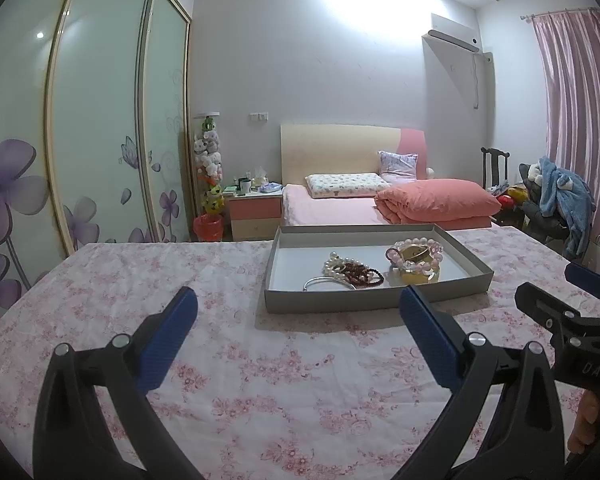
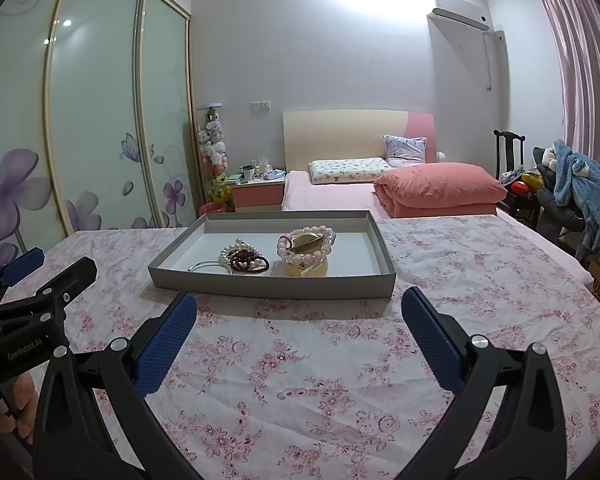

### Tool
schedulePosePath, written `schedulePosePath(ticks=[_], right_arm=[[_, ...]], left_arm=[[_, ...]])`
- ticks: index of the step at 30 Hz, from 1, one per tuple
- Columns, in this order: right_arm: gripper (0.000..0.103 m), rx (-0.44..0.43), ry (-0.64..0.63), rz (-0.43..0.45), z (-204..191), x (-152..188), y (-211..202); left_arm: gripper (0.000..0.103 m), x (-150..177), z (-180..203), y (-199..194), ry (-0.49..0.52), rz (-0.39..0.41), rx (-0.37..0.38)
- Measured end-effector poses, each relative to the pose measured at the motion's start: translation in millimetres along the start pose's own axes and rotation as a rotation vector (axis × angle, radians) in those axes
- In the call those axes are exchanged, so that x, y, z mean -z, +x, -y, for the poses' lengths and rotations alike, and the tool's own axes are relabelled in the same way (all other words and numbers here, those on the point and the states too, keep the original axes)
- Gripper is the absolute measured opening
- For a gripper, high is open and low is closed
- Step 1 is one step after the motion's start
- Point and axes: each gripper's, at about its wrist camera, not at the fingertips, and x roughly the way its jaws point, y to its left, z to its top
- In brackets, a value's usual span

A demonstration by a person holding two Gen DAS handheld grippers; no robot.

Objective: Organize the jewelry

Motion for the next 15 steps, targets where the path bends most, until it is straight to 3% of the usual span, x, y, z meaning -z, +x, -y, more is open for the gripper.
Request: schedulePosePath(ticks=[15], right_arm=[[0.101, -0.001, 0.000, -0.001, 0.6, 1.2, 0.3]], left_arm=[[0.099, -1.4, 0.1, -3.3, -0.020, -0.007, 0.012]])
